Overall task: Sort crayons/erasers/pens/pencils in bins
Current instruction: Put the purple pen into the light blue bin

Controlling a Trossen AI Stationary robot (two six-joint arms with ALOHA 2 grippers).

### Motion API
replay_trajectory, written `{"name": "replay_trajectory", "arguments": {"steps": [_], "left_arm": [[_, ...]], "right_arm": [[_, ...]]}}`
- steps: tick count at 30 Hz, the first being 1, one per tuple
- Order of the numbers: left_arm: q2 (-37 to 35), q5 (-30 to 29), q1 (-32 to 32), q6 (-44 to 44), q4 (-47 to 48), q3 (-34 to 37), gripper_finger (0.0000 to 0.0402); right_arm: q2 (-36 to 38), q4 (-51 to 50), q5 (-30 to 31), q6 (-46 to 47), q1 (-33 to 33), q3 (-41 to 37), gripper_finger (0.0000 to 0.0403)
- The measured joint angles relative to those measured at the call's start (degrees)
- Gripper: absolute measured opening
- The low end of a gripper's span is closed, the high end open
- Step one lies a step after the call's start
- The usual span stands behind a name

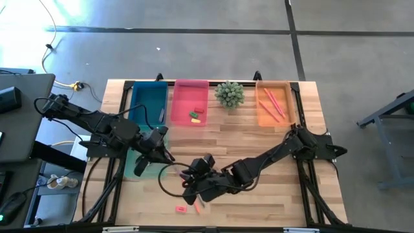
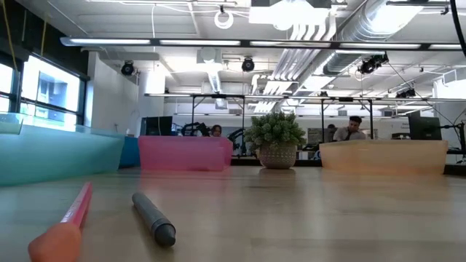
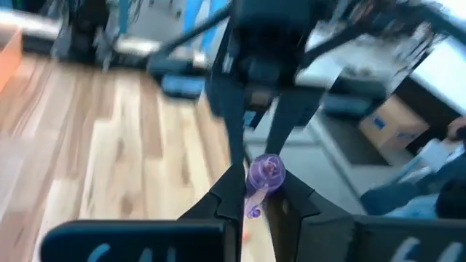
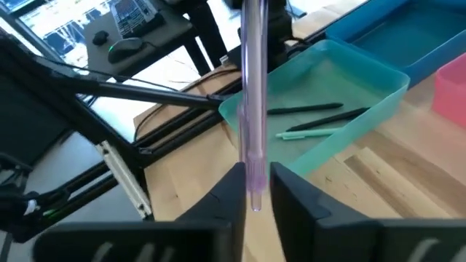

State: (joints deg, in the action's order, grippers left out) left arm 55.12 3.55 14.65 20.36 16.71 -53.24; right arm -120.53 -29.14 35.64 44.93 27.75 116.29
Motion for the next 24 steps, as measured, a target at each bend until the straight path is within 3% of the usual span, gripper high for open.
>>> {"name": "replay_trajectory", "arguments": {"steps": [10, 24], "left_arm": [[-2.8, -7.0, 0.0, 1.6, 19.2, 0.1, 0.0020], [-11.5, -12.4, -3.5, 16.7, 47.8, 0.1, 0.0022]], "right_arm": [[0.4, -5.9, -5.8, 0.2, -3.2, 0.0, 0.0146], [3.3, -14.2, -13.5, -5.0, -10.5, 0.0, 0.0154]]}}
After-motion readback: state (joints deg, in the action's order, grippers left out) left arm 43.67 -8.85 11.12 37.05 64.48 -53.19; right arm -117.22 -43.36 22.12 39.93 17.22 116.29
